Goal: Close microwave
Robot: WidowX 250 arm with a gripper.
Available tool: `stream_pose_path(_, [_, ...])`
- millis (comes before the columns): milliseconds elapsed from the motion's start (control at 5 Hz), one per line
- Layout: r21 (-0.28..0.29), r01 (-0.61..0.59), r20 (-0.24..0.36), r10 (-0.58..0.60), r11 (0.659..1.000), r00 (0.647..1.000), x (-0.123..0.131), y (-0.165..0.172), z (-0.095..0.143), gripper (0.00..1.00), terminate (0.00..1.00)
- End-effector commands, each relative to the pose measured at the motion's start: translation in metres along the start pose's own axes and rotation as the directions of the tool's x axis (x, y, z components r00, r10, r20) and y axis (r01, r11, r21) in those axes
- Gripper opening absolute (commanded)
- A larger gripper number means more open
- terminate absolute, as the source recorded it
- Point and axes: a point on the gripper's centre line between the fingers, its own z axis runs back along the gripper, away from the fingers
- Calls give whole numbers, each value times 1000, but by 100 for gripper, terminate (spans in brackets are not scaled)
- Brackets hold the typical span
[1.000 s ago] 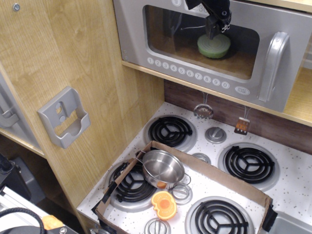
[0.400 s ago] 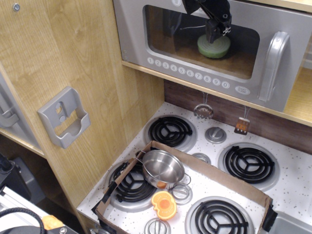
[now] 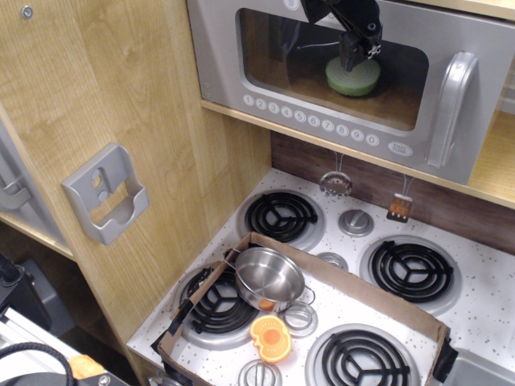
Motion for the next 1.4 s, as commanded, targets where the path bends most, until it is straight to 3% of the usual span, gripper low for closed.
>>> stream_pose_path(0, [21,-2,38,1,1000,999,17,4,19,100,0])
stream_pose_path(1000, [21,-2,38,1,1000,999,17,4,19,100,0])
stream_pose_path(1200, [21,-2,38,1,1000,999,17,4,19,100,100])
